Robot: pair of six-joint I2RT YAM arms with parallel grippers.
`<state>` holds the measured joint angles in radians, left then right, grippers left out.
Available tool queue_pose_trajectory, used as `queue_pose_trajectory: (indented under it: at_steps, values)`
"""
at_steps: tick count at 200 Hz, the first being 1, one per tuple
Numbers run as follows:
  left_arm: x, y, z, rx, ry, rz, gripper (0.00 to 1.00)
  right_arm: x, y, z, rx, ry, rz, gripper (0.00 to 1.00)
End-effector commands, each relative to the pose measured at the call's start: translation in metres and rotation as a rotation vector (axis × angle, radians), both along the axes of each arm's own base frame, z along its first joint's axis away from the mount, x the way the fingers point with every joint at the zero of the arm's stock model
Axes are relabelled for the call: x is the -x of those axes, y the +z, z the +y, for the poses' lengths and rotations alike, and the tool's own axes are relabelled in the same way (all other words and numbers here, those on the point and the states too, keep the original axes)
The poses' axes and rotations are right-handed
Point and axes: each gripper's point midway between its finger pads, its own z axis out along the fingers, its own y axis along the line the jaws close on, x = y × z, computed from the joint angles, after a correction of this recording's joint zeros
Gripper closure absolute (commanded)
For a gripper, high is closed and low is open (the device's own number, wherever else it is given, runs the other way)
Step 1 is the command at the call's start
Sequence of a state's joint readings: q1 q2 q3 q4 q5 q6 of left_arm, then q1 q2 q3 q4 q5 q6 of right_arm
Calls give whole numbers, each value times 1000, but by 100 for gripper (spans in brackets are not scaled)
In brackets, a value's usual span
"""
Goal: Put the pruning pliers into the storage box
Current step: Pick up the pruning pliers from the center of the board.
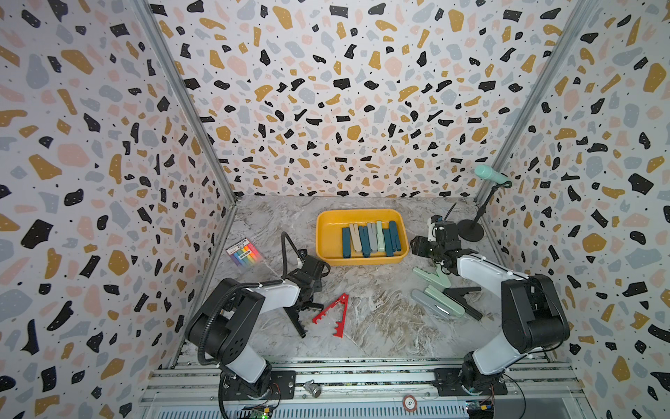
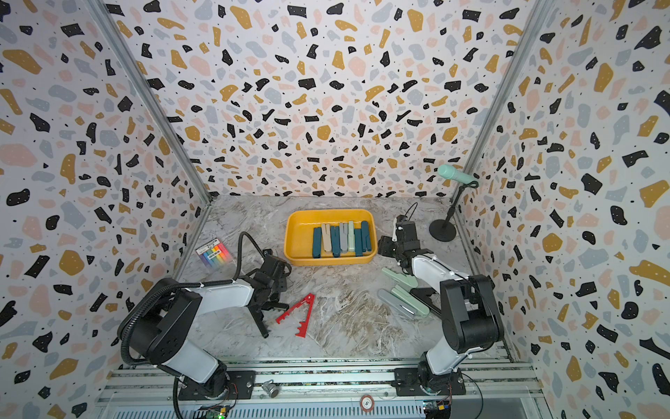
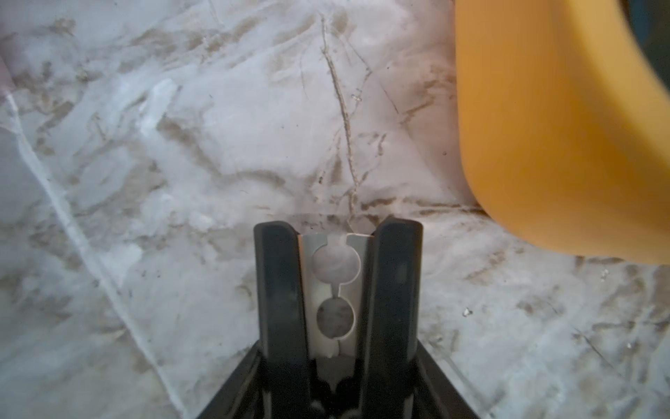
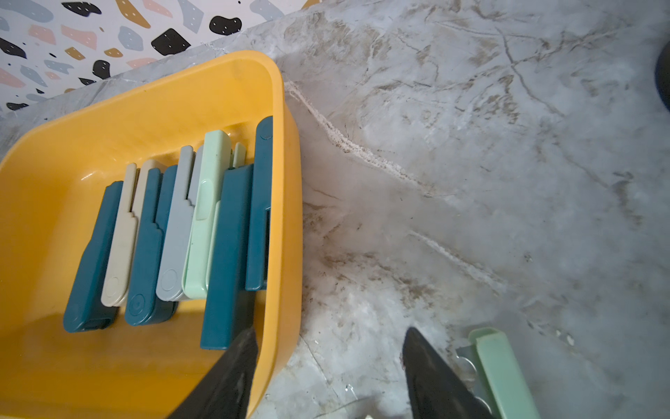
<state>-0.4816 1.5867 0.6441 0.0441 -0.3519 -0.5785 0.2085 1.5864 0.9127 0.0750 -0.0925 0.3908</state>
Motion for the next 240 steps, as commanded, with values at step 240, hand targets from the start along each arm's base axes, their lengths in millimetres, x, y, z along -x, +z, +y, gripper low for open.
queue_pose_trajectory:
  at_steps: [240]
  values:
    - [-35,130,-7,145,-36,-313,82,7,33,-11,4,-31,-97,29]
